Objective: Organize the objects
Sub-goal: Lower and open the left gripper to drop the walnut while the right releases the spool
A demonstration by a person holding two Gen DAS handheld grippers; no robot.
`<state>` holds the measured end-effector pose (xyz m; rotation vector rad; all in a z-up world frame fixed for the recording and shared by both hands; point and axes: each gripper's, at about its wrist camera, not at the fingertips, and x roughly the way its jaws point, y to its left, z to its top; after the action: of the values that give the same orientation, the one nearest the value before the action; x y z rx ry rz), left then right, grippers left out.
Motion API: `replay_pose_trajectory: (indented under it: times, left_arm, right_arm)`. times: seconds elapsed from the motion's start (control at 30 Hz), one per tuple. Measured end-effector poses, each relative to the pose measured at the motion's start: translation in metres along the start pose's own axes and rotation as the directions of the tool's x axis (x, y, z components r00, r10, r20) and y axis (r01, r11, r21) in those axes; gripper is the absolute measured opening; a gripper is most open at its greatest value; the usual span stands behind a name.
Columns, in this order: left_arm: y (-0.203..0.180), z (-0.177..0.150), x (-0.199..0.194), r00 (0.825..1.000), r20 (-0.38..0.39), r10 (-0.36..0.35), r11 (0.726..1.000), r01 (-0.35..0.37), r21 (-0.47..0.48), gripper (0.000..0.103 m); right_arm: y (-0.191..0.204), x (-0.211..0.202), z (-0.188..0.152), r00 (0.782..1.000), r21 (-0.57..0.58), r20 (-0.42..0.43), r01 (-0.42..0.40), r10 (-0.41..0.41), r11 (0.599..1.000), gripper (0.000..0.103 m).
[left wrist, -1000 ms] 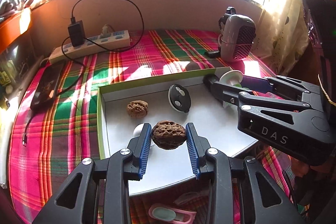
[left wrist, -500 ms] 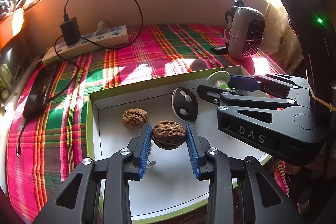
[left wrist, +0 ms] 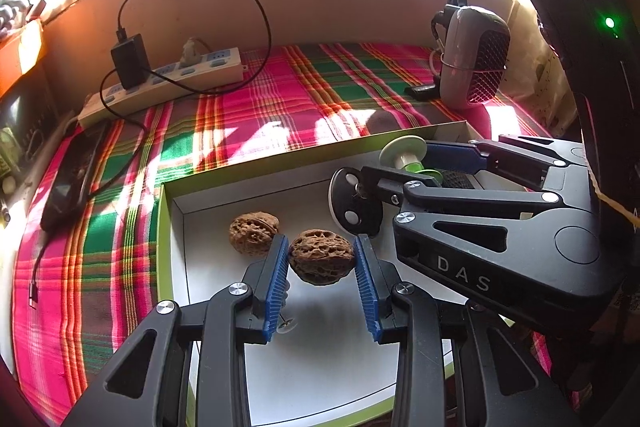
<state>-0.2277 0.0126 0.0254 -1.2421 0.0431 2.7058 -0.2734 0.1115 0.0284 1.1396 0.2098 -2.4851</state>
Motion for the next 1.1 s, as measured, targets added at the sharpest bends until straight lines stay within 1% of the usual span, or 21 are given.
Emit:
replay_pose_trajectory:
  times: [0.77, 0.97, 1.1]
  left_arm:
    - [-0.001, -0.001, 0.004, 1.0, 0.0, 0.014, 1.0, -0.014, 0.014, 0.031]
    - [0.001, -0.003, 0.01, 0.999, -0.028, 0.023, 1.0, -0.023, 0.007, 0.031]
    - [0.001, -0.003, 0.011, 0.999, -0.025, 0.026, 1.0, -0.026, 0.01, 0.031]
  right_arm:
    - [0.002, 0.01, 0.003, 0.999, -0.011, -0.045, 0.028, -0.028, 1.0, 0.044]
    - [0.002, 0.01, 0.003, 0.998, -0.012, -0.048, 0.033, -0.034, 0.999, 0.044]
    - [0.002, 0.01, 0.003, 0.998, -0.012, -0.047, 0.033, -0.034, 0.999, 0.044]
